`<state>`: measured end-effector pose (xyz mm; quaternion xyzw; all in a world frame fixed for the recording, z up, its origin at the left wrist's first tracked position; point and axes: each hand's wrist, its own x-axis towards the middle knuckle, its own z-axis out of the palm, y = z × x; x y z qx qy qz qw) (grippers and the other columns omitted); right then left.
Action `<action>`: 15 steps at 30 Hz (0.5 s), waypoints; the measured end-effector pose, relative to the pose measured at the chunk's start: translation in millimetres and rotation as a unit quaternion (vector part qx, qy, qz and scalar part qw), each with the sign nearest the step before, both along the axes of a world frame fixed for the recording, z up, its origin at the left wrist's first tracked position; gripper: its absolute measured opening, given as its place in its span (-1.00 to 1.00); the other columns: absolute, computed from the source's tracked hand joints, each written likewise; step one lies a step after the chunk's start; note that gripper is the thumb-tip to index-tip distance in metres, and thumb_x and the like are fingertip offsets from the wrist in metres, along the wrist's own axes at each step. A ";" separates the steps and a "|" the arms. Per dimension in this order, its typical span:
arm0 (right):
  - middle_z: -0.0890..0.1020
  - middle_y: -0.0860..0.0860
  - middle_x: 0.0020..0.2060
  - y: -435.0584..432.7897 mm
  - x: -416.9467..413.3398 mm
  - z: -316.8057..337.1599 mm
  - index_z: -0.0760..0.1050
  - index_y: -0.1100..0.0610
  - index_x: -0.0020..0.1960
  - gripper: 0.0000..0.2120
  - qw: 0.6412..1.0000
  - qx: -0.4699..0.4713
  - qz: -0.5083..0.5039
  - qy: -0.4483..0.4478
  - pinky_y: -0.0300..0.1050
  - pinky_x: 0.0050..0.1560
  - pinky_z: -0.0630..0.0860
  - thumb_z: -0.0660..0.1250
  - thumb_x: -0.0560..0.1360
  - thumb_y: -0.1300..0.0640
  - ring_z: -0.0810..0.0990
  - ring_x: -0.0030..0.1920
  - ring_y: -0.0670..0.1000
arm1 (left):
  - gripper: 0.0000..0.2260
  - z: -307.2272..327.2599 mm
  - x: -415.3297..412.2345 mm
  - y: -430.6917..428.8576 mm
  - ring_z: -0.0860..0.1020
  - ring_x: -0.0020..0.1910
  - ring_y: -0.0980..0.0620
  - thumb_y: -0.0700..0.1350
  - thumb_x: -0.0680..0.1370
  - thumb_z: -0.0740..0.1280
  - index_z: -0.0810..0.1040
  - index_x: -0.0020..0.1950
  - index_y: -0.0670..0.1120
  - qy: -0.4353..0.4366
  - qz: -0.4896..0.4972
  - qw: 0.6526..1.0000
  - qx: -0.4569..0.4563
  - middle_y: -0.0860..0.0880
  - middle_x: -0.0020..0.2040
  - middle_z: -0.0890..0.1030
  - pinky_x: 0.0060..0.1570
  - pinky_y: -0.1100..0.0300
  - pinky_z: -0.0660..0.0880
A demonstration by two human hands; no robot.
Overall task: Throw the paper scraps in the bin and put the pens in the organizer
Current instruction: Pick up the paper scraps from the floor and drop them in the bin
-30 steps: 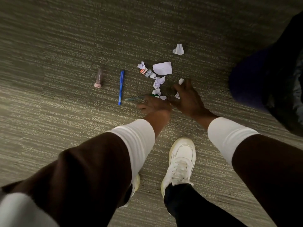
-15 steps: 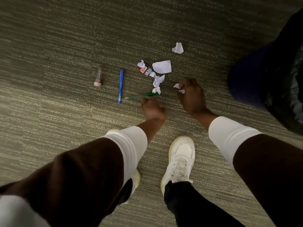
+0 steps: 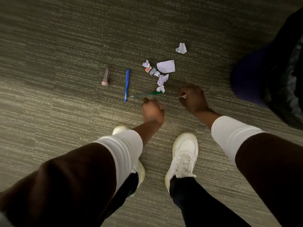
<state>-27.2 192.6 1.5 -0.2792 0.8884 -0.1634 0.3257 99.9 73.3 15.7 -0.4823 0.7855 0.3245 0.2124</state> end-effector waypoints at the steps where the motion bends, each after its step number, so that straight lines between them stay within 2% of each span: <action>1: 0.69 0.19 0.08 3.9 5.8 9.9 0.70 0.17 -0.01 -0.88 0.999 -0.004 -0.032 -0.008 -0.05 0.13 0.53 0.45 0.47 0.28 0.67 0.09 0.22 | -0.85 10.0 0.0 1.0 0.65 0.08 -0.13 -0.30 0.54 0.42 0.74 0.02 -0.11 0.000 -0.008 1.000 0.000 -0.19 0.20 0.61 0.23 0.04 0.62; 3: 0.70 0.17 0.00 13.8 16.4 33.5 0.70 0.15 -0.02 -0.87 0.996 -0.020 -0.084 -0.016 -0.07 0.04 0.56 0.47 0.45 0.27 0.68 0.00 0.18 | -0.86 33.9 -1.0 7.6 0.64 0.05 -0.11 -0.29 0.55 0.43 0.74 0.01 -0.09 0.002 0.003 1.000 0.002 -0.18 0.24 0.58 0.27 0.02 0.61; 6: 0.71 0.13 -0.03 33.8 26.3 77.7 0.68 0.11 -0.01 -0.89 0.989 -0.037 -0.143 -0.003 -0.10 -0.03 0.57 0.47 0.46 0.23 0.68 -0.05 0.13 | -0.88 76.2 -5.7 26.5 0.58 -0.03 -0.05 -0.29 0.52 0.48 0.73 -0.04 -0.09 0.021 0.021 1.000 0.007 -0.16 0.24 0.56 0.23 0.11 0.56; 11: 0.70 0.04 -0.06 66.6 29.0 158.2 0.64 0.07 -0.04 -0.92 0.971 -0.075 -0.226 0.031 -0.09 -0.04 0.55 0.52 0.50 0.13 0.66 -0.08 0.04 | -0.91 146.8 -29.3 58.7 0.65 0.08 -0.14 -0.29 0.51 0.48 0.71 -0.08 -0.11 0.080 0.032 0.996 0.014 -0.17 0.18 0.61 0.15 0.16 0.45; 15: 0.69 -0.02 -0.11 91.9 15.1 219.7 0.63 0.06 -0.08 -0.94 0.951 -0.104 -0.281 0.075 -0.04 0.02 0.54 0.50 0.48 0.12 0.64 -0.08 0.02 | -0.88 208.4 -67.0 84.5 0.52 -0.06 0.01 -0.31 0.50 0.48 0.75 -0.01 -0.13 0.142 0.056 0.988 0.027 -0.18 0.16 0.61 -0.05 0.42 0.24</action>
